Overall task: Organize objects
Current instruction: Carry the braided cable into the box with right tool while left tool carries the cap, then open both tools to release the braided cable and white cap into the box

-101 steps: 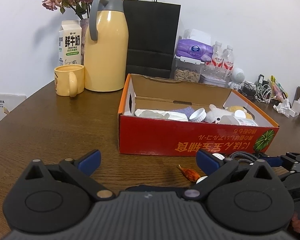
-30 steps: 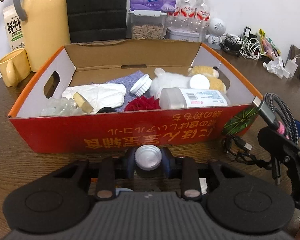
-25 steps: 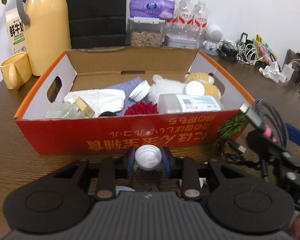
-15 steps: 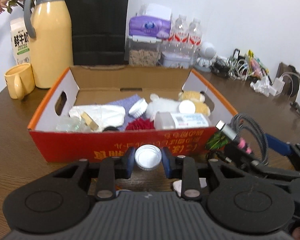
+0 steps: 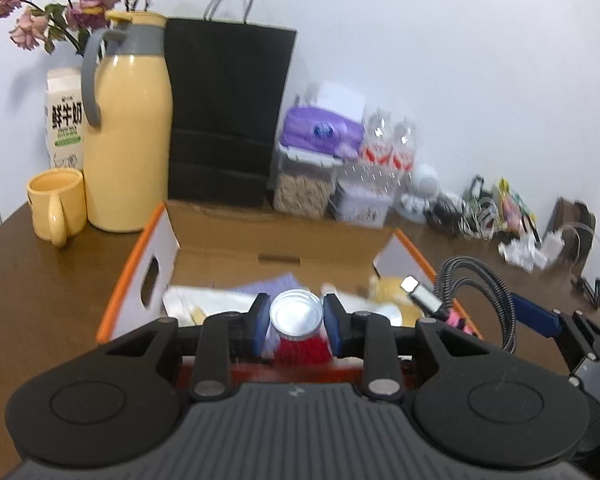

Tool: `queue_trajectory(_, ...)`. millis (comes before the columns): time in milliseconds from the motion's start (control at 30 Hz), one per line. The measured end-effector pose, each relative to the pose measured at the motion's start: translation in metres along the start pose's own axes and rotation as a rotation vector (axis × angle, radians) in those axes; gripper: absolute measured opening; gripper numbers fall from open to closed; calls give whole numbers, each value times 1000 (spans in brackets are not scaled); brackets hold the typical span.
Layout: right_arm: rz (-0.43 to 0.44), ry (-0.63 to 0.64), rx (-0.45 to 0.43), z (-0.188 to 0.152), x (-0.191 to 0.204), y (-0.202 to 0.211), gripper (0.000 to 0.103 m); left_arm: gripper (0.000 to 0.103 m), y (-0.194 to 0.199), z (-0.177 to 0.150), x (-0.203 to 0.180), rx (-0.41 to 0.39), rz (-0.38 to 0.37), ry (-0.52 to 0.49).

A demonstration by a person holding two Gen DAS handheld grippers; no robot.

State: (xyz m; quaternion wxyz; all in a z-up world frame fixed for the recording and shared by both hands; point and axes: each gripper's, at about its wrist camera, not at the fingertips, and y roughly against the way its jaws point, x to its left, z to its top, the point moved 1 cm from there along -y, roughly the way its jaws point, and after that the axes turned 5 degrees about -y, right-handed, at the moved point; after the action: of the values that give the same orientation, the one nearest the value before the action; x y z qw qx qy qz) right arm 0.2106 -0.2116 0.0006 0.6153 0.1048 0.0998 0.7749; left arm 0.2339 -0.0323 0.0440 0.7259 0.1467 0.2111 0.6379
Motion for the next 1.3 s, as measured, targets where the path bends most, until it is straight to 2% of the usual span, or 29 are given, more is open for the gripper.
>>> queue_trajectory(167,27,25,-14,22,27,-26,92,29,-11,20,12,-27,25,22)
queue_trajectory(333,36,14,4,29,45,-59,92,29,-29,29,24,-39,41,50)
queue_trajectory(500,18,9,38,23,43,-86,92,29,-57,30,35,4,45,67)
queue_trajectory(700,23,-20,106,9,33,-106,93,29,-77,23,39,45,56,33)
queue_trajectory(733,24,-20,110,8,32,-106,93,32,-77,22,39,44,66,25)
queue_trajectory(800,19,-19,123,5,30,-107,93,54,-78,20,39,44,83,17)
queue_trajectory(833,7,-23,127,4,28,-107,95,76,-77,19,40,41,88,17)
queue_trajectory(867,-7,-28,130,3,26,-106,103,86,-76,18,39,30,94,16)
queue_trajectory(933,-22,-39,125,3,22,-104,103,91,-71,17,36,2,100,-7)
queue_trajectory(967,-23,-43,123,4,20,-103,103,103,-70,17,34,-3,97,-15)
queue_trajectory(1033,-22,-50,113,4,18,-99,103,103,-65,16,32,-26,93,-23)
queue_trajectory(1300,-21,-45,100,4,18,-91,103,103,-63,17,28,-28,93,-22)
